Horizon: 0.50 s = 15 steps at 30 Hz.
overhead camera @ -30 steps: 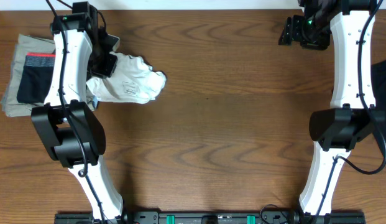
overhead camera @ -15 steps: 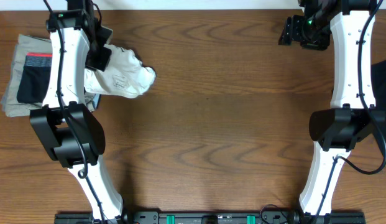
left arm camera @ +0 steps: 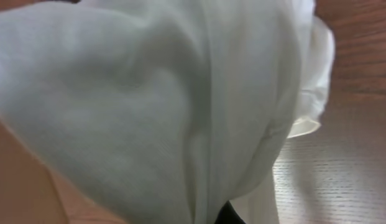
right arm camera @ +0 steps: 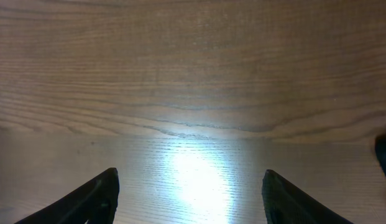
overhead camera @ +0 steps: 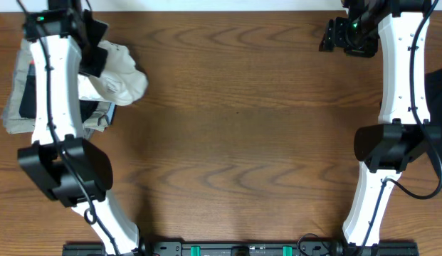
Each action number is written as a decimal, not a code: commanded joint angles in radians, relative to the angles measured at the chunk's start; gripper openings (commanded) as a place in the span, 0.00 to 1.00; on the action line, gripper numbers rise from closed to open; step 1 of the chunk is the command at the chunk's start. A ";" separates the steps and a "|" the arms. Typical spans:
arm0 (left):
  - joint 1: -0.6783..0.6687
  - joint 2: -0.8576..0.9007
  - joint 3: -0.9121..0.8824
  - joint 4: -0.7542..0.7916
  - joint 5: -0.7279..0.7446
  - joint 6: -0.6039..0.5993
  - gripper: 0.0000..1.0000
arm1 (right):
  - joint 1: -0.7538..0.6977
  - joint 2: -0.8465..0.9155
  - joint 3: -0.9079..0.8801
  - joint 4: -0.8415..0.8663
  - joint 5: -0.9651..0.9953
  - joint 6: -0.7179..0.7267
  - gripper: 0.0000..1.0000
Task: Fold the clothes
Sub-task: 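Lower the shirt onto the garment stack and open the left gripper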
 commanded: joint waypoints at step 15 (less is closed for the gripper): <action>0.145 -0.026 0.027 0.103 0.064 0.075 0.06 | -0.009 0.003 0.018 -0.016 0.006 0.002 0.72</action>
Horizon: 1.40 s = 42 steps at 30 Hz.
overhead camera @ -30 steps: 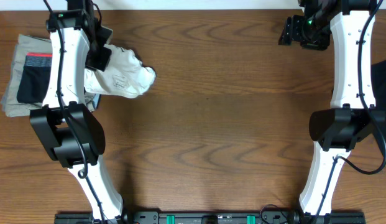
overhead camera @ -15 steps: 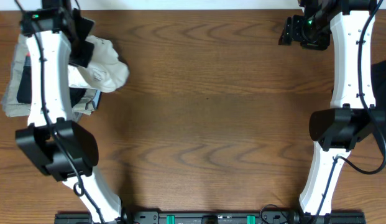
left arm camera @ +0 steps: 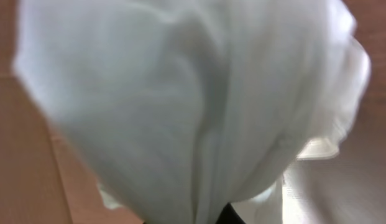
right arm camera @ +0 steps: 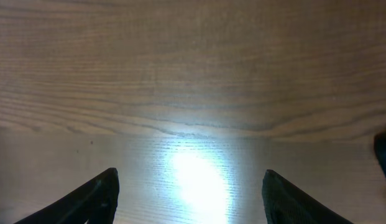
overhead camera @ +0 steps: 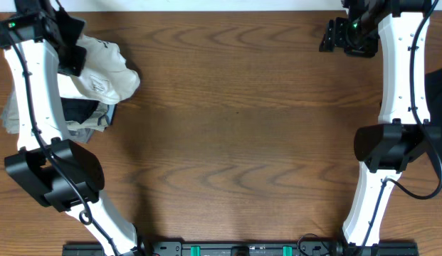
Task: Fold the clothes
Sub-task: 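Lower the shirt onto the garment stack and open the left gripper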
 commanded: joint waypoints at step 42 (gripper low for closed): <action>0.307 0.215 0.022 0.469 0.246 -0.143 0.73 | -0.008 0.003 0.018 -0.053 0.006 0.001 0.72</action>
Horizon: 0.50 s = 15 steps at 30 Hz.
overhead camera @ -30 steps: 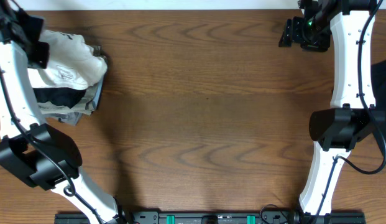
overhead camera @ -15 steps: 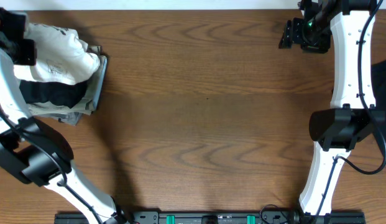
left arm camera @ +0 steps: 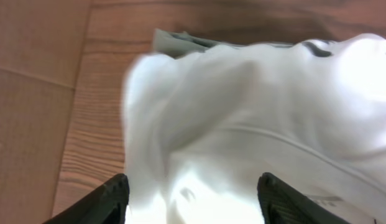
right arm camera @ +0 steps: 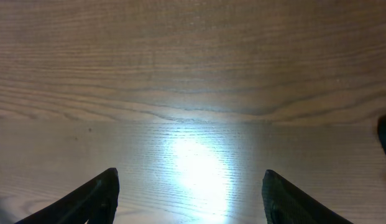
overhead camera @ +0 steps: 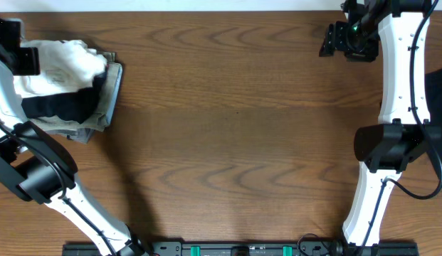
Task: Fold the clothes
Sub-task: 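Lower the shirt onto the garment stack and open the left gripper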
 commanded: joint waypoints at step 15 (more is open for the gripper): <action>0.001 -0.177 0.021 -0.083 0.230 -0.367 0.68 | -0.008 0.003 0.018 -0.011 0.005 0.001 0.72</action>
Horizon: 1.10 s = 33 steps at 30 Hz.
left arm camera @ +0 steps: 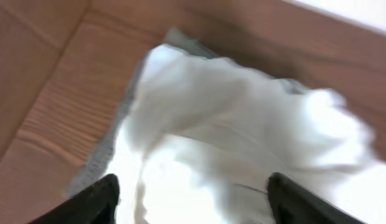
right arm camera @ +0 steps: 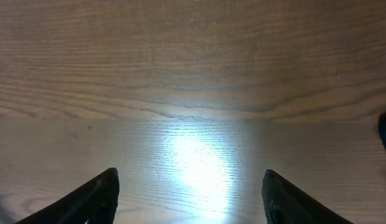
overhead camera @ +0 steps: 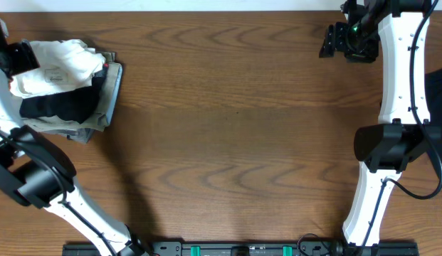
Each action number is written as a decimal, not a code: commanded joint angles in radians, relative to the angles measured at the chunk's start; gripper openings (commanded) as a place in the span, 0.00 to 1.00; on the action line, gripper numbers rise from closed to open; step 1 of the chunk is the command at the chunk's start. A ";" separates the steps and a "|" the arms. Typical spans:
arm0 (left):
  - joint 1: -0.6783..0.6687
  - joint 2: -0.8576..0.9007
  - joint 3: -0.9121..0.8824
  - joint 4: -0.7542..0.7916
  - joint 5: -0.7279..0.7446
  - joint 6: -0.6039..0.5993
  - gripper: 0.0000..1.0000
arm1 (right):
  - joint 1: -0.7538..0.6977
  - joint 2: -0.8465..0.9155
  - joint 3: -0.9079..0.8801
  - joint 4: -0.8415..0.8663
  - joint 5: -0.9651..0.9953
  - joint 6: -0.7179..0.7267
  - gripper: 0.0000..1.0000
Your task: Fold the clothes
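Note:
A crumpled white garment point(overhead camera: 58, 62) lies on top of a stack at the table's far left, over a black piece point(overhead camera: 60, 105) and a grey folded piece point(overhead camera: 110, 89). My left gripper point(overhead camera: 13, 58) sits at the stack's left edge; in the left wrist view its fingers point(left arm camera: 96, 198) are spread wide, open, just above the white garment point(left arm camera: 242, 137). My right gripper point(overhead camera: 333, 39) hovers at the far right corner, open over bare wood point(right arm camera: 193, 93), fingertips point(right arm camera: 96, 196) apart.
The wooden table point(overhead camera: 235, 128) stretches between the two arms. A dark object point(overhead camera: 438, 85) shows at the right edge. The arm bases stand at the near edge.
My left gripper has shifted slightly and its camera now looks across the white garment from farther back. The garment lies still on the stack. The right arm has not moved.
My left gripper was shut on the white garment, holding it bunched over the stack's right side. It then held it farther left. Later the garment lay on the stack with the gripper open, and it stays there now.

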 commanded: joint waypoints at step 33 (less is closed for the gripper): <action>-0.052 0.299 0.022 0.389 -0.023 -0.164 0.11 | 0.009 0.003 0.018 -0.018 -0.002 0.000 0.70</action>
